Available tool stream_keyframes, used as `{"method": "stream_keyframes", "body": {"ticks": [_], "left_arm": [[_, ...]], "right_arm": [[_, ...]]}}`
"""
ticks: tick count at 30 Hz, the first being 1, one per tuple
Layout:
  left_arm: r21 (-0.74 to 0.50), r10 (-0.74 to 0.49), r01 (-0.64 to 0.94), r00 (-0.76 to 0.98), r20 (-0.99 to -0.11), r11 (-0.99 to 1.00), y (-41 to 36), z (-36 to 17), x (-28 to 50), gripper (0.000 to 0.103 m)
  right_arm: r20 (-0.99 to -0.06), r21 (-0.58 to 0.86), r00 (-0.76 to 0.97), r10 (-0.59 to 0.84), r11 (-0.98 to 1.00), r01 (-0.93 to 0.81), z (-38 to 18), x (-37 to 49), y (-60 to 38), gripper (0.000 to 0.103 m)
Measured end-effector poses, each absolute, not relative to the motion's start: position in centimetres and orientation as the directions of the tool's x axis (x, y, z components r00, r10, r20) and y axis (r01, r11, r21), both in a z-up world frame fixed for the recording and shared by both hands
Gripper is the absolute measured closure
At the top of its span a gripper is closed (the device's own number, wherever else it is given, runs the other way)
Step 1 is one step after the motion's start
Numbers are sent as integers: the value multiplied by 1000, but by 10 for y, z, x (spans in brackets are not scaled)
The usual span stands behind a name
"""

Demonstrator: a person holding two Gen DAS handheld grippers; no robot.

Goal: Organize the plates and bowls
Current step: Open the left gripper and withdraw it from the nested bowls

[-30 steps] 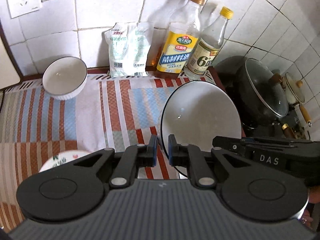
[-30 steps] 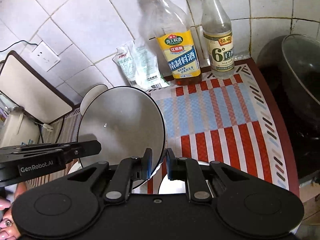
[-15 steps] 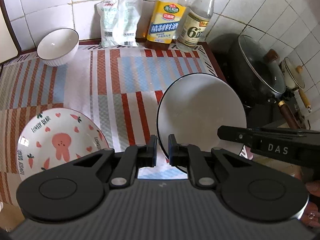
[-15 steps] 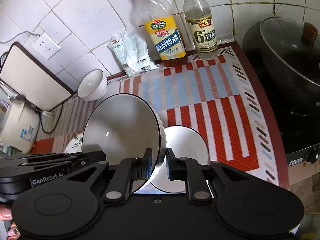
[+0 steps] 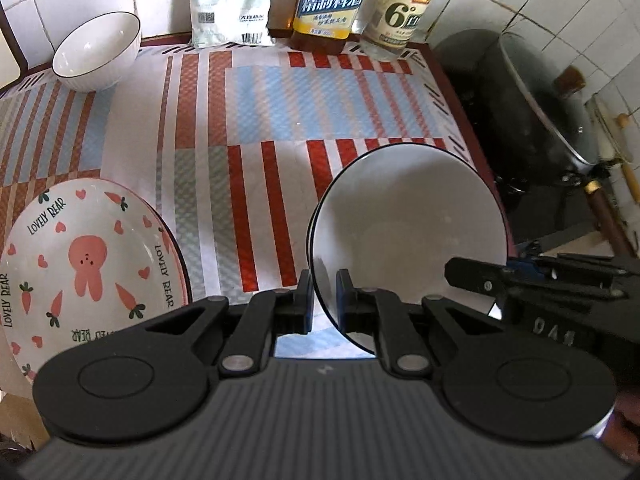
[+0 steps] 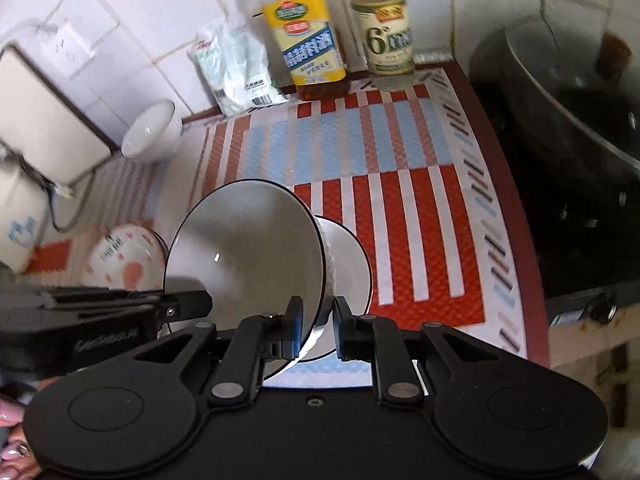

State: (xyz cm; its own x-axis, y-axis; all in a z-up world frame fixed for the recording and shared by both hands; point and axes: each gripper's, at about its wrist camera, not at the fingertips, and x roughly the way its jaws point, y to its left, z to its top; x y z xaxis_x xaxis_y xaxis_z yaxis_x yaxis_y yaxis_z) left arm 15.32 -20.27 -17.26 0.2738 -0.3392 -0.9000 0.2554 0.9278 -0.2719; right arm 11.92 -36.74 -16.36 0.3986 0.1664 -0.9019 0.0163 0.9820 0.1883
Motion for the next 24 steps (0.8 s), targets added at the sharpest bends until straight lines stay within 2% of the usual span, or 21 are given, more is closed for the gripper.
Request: {"method": "stream_keyframes", "body": {"ticks": [8,16,24], "left_arm": [[-296,-349,234,234,-907,926,-208,-194,157,94],[-230,-300,286,229,-926,930,-217,-195,162,94],[-210,-264,252,205,-942,945,-223,-195,169,90]], "right_arm": [[-918,109,382,108,994,-20,-186,123,-365,83],[-903,-13,426,47,990,-138,-195,119,-347,74],[-904,-28,427,31,991,-132,-198,122,-350,71]]}}
